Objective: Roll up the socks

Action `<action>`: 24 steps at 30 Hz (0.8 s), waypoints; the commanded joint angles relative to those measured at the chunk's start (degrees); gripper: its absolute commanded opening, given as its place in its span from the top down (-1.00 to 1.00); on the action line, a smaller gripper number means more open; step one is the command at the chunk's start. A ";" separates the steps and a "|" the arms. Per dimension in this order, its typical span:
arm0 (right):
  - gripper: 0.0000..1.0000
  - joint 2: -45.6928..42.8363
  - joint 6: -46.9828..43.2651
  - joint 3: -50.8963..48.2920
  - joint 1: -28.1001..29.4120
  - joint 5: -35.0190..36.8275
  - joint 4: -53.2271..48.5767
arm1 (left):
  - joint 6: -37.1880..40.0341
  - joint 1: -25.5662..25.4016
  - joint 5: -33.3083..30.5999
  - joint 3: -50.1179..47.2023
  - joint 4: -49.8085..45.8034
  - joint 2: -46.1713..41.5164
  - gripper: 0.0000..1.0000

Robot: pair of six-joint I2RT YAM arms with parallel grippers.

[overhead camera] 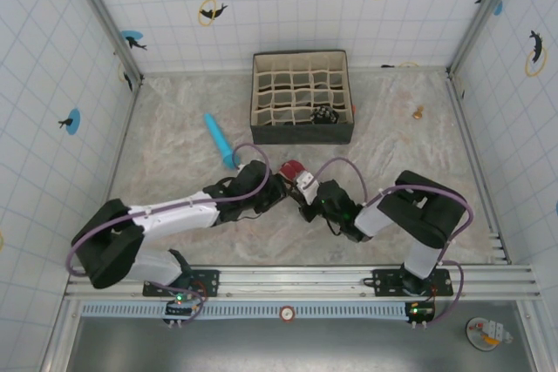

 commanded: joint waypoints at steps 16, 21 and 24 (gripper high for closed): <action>1.00 8.58 44.00 1.84 -15.80 -30.54 -6.87 | 5.49 2.40 -4.26 -2.85 4.14 2.47 -0.13; 1.00 9.93 54.77 -0.15 -17.00 -31.25 -2.34 | 5.83 2.80 -5.97 -1.91 9.04 6.97 -0.08; 1.00 9.97 56.57 -0.53 -17.05 -31.10 -1.98 | 5.85 3.36 -5.71 -1.93 13.45 9.71 -0.07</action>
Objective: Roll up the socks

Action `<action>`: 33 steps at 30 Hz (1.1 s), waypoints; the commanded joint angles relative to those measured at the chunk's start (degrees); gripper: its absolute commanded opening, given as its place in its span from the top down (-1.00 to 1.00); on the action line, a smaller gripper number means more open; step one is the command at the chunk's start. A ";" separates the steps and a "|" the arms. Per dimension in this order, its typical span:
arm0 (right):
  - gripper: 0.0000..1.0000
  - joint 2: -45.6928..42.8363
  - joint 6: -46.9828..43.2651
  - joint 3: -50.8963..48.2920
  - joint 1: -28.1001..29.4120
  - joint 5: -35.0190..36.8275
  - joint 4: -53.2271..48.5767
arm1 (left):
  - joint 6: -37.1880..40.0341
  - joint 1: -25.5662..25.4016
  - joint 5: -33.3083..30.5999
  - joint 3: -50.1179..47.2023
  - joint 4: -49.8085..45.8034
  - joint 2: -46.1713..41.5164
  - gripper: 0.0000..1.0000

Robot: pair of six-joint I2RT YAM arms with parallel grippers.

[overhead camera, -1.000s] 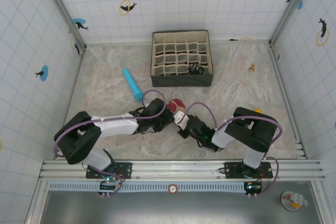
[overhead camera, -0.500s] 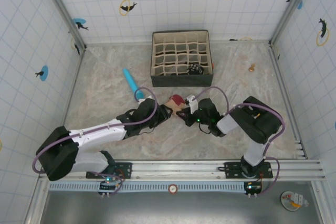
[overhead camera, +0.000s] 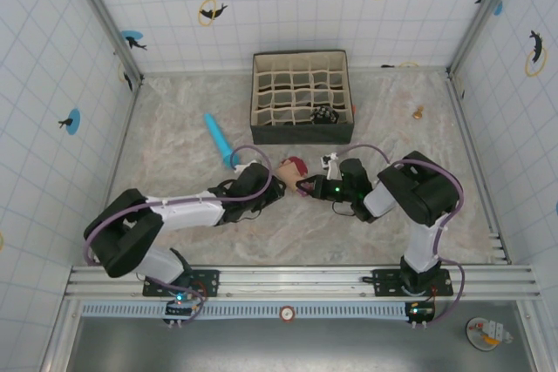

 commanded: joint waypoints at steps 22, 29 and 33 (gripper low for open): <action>1.00 2.95 13.57 -6.49 0.39 3.26 -0.16 | -3.72 1.36 6.18 3.73 22.54 17.28 0.69; 1.00 2.82 12.22 -5.71 0.37 3.87 -1.71 | -4.36 1.46 6.67 3.15 20.94 17.33 1.00; 0.94 2.07 10.74 -4.48 0.33 3.04 -3.32 | -4.21 1.62 6.68 3.85 18.70 17.51 1.00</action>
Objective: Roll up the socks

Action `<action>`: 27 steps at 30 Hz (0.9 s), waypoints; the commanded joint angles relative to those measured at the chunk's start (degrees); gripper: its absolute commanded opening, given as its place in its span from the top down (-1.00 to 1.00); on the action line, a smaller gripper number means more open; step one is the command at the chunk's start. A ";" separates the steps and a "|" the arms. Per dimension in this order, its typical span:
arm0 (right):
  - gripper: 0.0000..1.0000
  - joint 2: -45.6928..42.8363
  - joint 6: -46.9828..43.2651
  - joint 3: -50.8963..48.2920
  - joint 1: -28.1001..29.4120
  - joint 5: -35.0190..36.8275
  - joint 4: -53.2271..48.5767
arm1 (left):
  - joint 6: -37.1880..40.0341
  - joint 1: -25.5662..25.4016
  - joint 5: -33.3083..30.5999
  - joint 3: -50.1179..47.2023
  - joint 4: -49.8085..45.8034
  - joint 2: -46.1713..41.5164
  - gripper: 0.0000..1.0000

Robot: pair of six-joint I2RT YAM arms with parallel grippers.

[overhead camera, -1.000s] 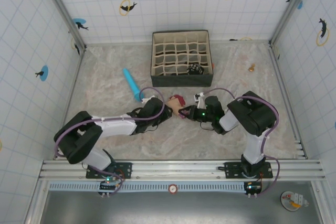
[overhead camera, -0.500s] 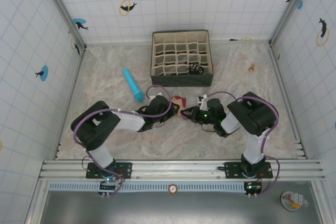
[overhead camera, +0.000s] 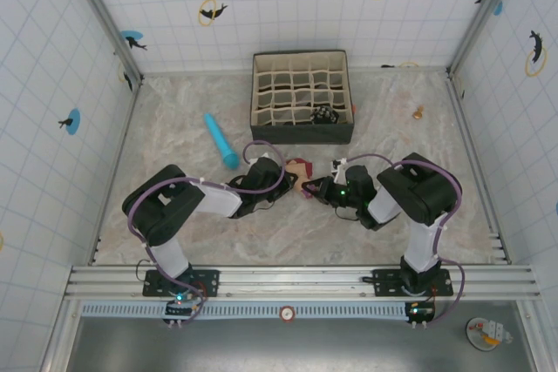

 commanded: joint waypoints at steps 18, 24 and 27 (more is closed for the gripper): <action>1.00 -11.81 -37.87 9.42 6.24 16.92 -42.38 | 5.07 2.65 0.56 1.99 -25.37 -10.77 -0.28; 1.00 -15.84 -49.22 9.61 13.94 31.04 -44.64 | 6.59 5.90 2.26 0.62 -32.24 -19.40 -0.29; 1.00 -17.63 -55.02 8.51 19.22 38.02 -42.91 | 6.70 6.38 4.29 0.33 -33.41 -21.57 -0.29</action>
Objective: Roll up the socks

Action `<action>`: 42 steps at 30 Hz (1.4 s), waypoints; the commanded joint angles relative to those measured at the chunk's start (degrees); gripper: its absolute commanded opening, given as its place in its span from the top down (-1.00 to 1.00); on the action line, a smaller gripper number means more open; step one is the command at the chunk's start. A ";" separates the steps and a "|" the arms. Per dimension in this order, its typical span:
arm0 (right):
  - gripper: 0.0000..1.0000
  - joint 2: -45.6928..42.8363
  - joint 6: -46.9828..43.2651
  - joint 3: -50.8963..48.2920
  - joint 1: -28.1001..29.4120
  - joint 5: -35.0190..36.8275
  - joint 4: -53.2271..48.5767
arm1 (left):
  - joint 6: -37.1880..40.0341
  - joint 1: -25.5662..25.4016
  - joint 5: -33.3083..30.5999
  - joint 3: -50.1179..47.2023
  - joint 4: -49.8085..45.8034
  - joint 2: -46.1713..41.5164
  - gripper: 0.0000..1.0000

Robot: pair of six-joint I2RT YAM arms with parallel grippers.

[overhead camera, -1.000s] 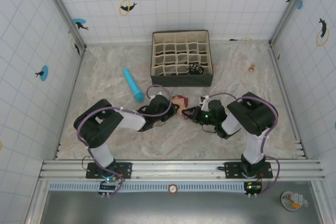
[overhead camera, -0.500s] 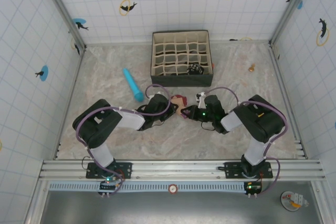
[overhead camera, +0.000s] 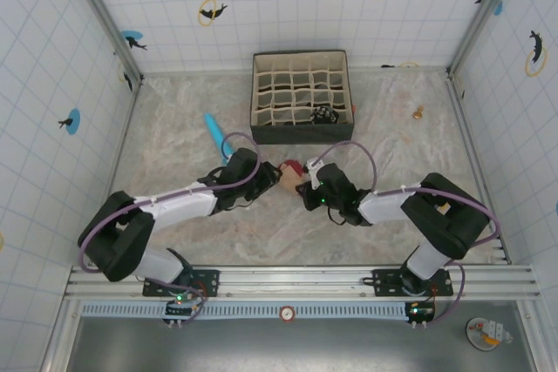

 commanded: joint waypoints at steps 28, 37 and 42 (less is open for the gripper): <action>1.00 3.31 -40.14 -5.06 24.36 34.81 20.10 | -7.80 -5.79 8.45 -0.32 5.20 5.81 0.10; 0.22 -1.39 -32.84 -4.56 22.39 24.94 11.74 | -4.28 -5.36 8.34 -1.27 2.21 5.14 1.00; -0.13 -9.34 -21.04 -2.47 14.24 10.94 -0.41 | 4.94 -4.13 9.06 -2.46 0.36 2.39 1.00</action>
